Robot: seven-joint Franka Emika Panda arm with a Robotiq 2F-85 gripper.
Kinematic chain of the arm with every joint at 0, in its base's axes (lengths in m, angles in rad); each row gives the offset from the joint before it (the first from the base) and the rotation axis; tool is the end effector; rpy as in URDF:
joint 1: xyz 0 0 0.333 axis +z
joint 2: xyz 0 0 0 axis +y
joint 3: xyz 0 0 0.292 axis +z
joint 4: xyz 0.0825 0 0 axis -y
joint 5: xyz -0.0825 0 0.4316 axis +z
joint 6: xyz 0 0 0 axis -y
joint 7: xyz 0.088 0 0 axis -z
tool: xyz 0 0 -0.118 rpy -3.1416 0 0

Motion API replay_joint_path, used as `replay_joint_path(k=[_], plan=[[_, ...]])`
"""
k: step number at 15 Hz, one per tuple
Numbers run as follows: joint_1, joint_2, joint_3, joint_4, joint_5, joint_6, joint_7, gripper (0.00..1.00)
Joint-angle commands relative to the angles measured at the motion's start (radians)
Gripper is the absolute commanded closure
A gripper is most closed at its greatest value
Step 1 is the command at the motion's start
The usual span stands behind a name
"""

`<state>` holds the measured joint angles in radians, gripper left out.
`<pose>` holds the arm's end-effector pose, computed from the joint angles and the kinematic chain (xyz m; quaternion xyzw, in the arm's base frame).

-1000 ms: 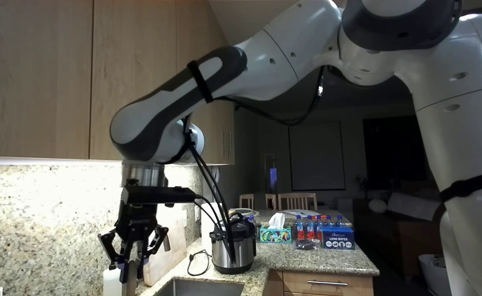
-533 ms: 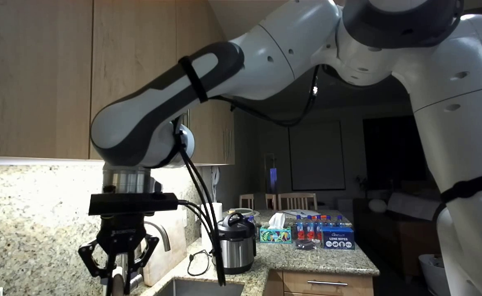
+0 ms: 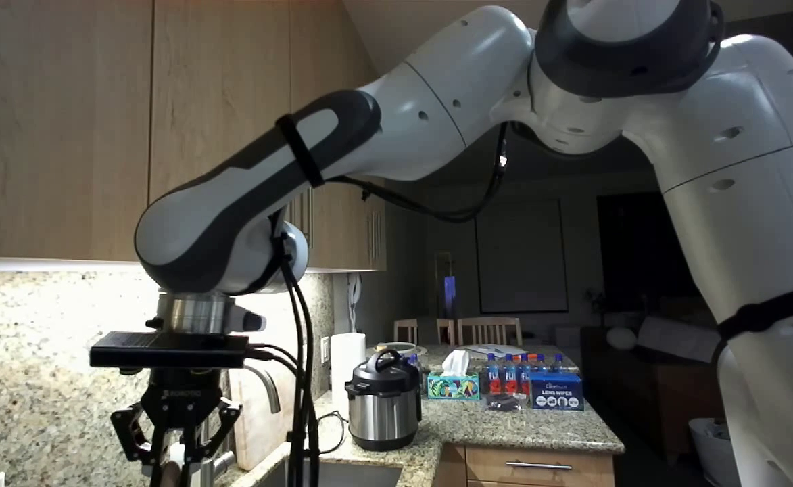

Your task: Use the spatula to stir the pot

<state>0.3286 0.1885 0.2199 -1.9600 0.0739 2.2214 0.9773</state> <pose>0.5447 0.3337 0.3296 -0.9698 0.2356 0.0073 0.0630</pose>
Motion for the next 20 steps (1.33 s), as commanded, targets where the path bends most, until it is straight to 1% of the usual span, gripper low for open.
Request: replay_joint_path(k=[1, 6, 10, 15, 20], plan=[[-0.008, 0.048, -0.014, 0.068, 0.031, 0.005, 0.085, 0.93], [0.001, 0.119, -0.028, 0.146, 0.041, -0.018, 0.114, 0.93], [-0.007, 0.145, -0.039, 0.169, 0.057, -0.020, 0.113, 0.93], [-0.020, 0.136, -0.066, 0.174, 0.056, -0.030, 0.113, 0.93], [-0.015, 0.140, -0.068, 0.150, 0.061, -0.012, 0.120, 0.93]])
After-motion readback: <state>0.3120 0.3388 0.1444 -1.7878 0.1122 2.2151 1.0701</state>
